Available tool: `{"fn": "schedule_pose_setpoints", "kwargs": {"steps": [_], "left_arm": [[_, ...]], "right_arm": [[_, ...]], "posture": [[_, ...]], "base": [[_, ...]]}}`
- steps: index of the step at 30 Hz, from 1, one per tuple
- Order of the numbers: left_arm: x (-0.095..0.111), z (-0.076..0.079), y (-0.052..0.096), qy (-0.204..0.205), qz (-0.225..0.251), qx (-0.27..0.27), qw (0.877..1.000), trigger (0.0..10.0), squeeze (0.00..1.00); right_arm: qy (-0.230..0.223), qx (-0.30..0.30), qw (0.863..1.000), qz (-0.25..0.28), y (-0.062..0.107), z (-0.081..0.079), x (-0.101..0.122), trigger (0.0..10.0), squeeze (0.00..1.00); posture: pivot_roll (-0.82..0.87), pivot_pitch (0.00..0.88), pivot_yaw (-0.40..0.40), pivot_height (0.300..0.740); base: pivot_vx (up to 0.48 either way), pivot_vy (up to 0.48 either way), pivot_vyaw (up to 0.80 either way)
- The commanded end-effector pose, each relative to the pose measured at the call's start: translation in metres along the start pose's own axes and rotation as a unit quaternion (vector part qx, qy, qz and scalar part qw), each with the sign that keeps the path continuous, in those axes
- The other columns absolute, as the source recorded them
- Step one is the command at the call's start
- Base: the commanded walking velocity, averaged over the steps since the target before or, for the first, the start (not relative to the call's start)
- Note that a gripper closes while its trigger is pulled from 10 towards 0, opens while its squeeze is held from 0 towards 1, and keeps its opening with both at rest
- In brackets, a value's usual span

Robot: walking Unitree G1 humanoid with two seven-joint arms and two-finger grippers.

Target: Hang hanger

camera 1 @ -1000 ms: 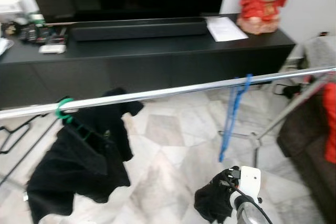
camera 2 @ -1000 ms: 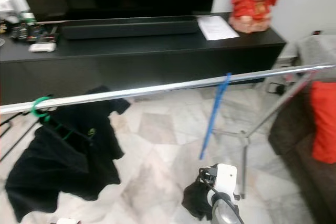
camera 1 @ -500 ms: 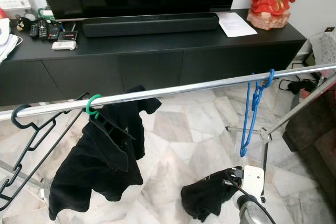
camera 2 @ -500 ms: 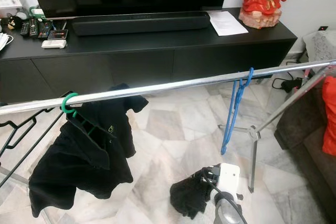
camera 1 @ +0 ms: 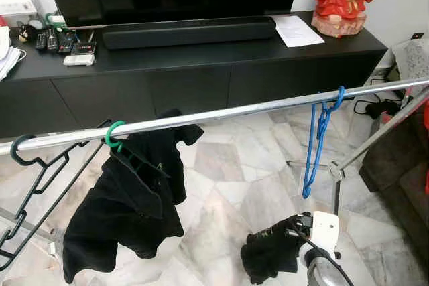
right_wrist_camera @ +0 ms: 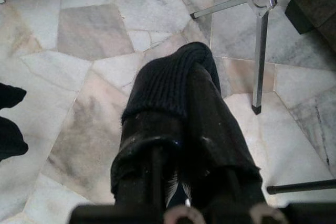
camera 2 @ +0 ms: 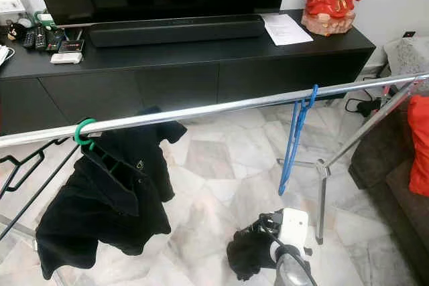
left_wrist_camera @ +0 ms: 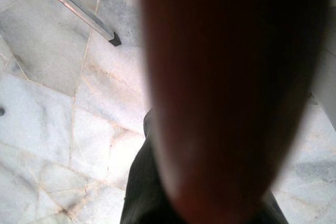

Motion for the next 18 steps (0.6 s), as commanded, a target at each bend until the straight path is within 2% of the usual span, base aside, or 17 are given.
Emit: {"fn": "schedule_pose_setpoints", "kwargs": {"steps": [1,18], "left_arm": [[-0.0144,0.0062,0.0028,-0.005,-0.020,-0.011,1.000,10.0,0.00],[-0.0126,0.0076,0.0026,-0.001,-0.016,-0.013,1.000,10.0,0.00]], "right_arm": [[-0.005,-0.006,1.000,0.010,0.0007,0.0040,0.0022,10.0,0.00],[-0.005,-0.008,1.000,0.008,0.0004,0.0042,0.0022,10.0,0.00]], "posture": [[-0.03,0.198,-0.020,0.740],[-0.03,0.187,-0.017,0.740]], "base": [[-0.244,0.000,0.00],[-0.282,0.000,0.00]]}}
Point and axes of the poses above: a point about 5 cm out from each wrist's last joint towards the gripper, its own y axis pointing back from the gripper into the wrist, its own x axis along the axis of the wrist's last joint, z = x × y, the point moved 1 cm from there along -y, pointing out of the wrist towards the gripper, and after that the axes turned 14 degrees about -y, right-handed, at the moved point
